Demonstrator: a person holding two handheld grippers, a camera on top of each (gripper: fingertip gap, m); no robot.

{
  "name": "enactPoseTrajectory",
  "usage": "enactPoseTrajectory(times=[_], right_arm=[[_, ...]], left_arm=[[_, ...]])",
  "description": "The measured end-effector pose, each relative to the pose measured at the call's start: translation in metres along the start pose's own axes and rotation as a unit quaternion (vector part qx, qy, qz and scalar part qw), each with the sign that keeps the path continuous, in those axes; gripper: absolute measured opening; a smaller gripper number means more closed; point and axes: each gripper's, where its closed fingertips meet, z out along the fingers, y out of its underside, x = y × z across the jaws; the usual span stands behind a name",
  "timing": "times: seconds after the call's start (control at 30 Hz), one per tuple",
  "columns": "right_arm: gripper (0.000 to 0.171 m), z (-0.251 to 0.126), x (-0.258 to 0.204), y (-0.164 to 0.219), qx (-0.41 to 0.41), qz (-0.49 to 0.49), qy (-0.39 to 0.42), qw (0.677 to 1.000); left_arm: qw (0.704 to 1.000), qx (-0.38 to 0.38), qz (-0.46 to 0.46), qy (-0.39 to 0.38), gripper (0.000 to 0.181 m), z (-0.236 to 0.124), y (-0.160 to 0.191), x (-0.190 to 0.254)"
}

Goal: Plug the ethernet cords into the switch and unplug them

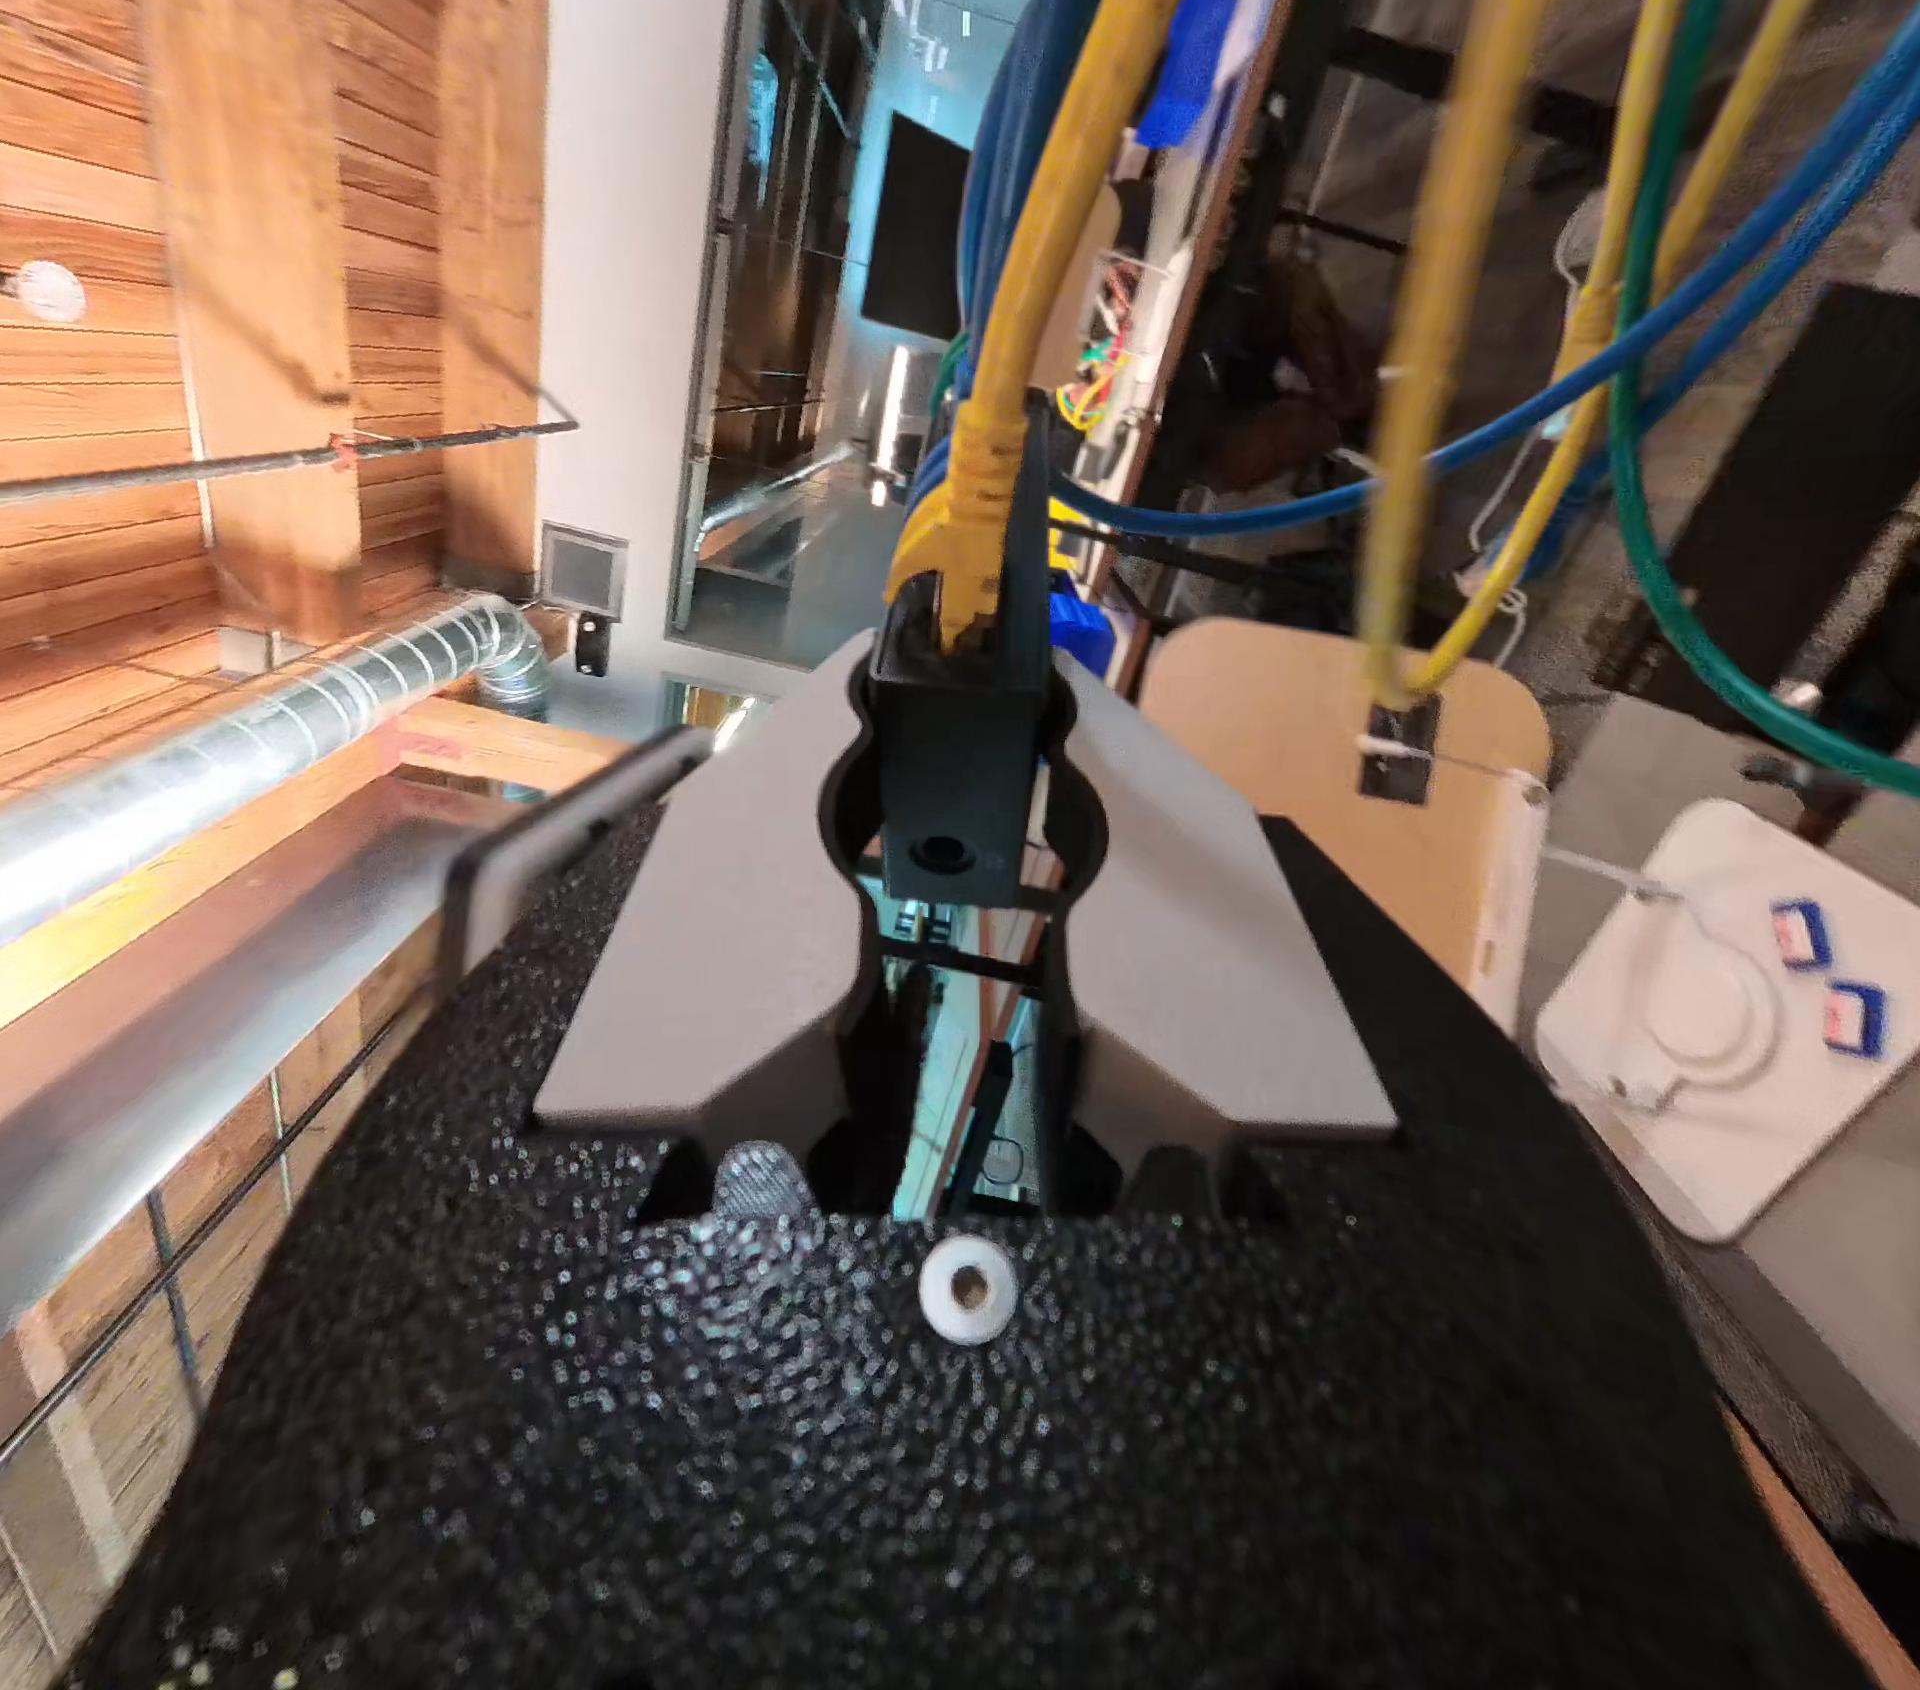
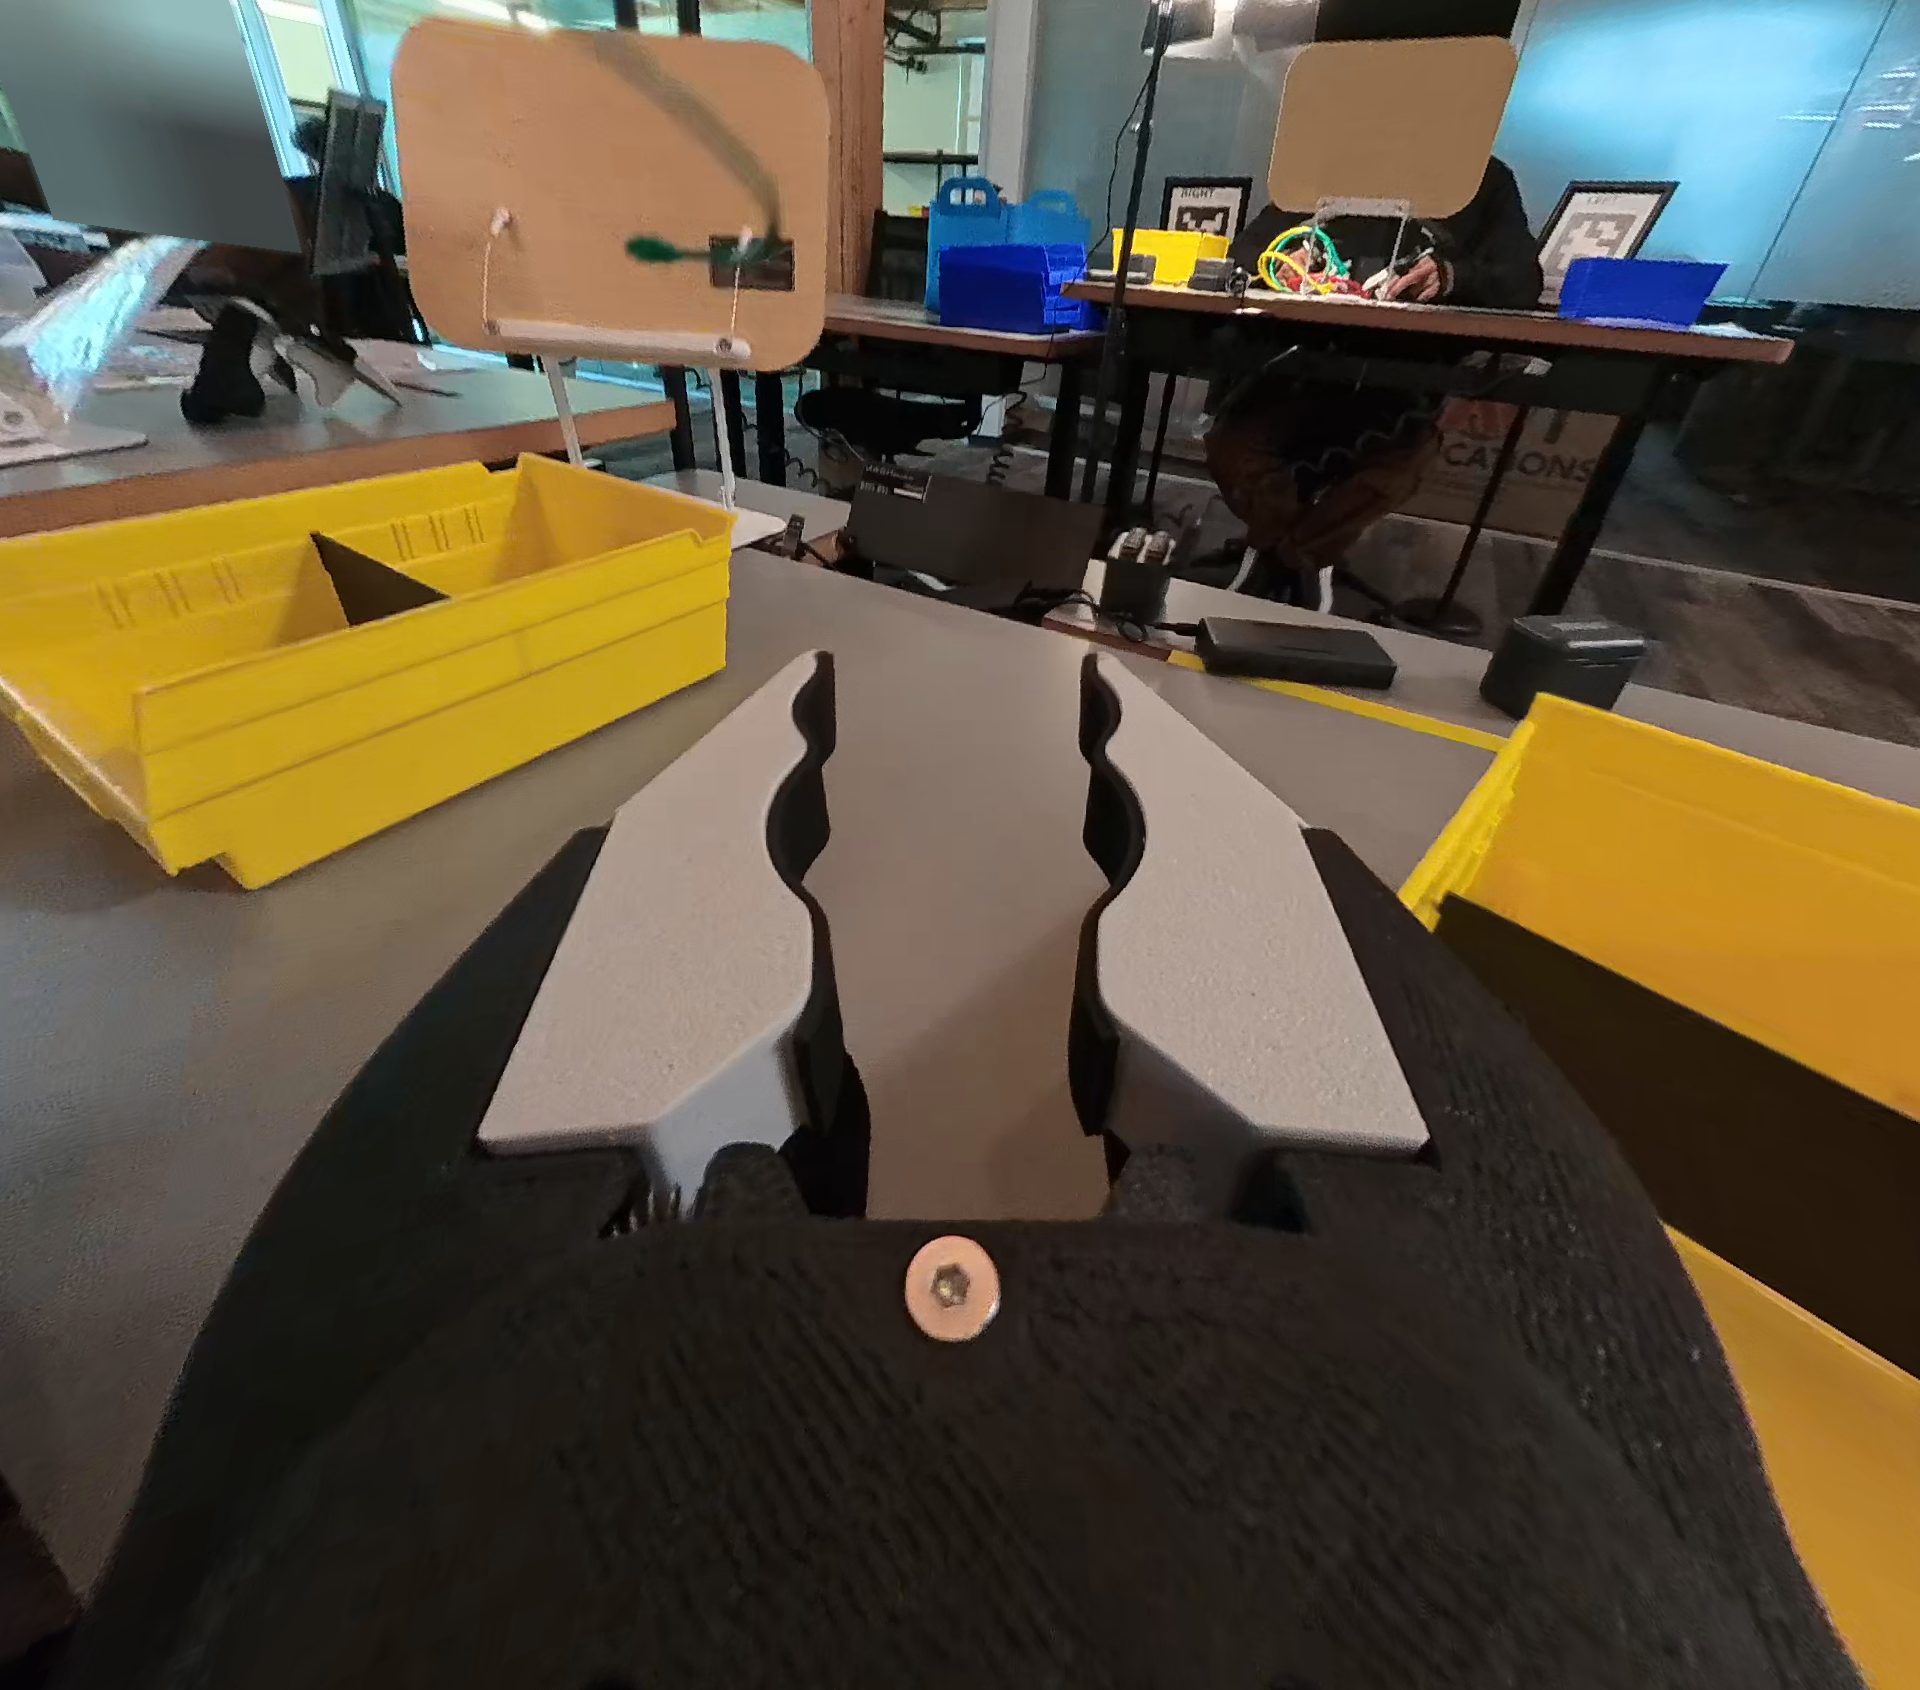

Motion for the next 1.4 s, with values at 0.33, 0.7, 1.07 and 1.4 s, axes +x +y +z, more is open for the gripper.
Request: enactPoseTrajectory(times=[0.33,0.7,1.07,1.4], right_arm=[[0.044,-0.013,0.016,-0.013,0.035,0.013,0.014,0.999],[0.043,0.000,0.016,0.017,0.027,-0.030,0.007,0.999],[0.045,0.053,-0.017,0.088,-0.074,-0.333,-0.045,0.939],[0.044,0.108,-0.052,0.139,-0.133,-0.519,-0.080,0.840]], left_arm=[[0.995,-0.014,-0.089,0.045,0.023,0.046,-0.103,0.075],[0.996,-0.048,-0.018,0.070,0.024,0.035,-0.127,0.396],[0.986,-0.009,0.017,0.165,0.023,-0.002,-0.115,0.517],[0.978,-0.003,-0.026,0.206,0.024,-0.015,-0.103,0.533]])
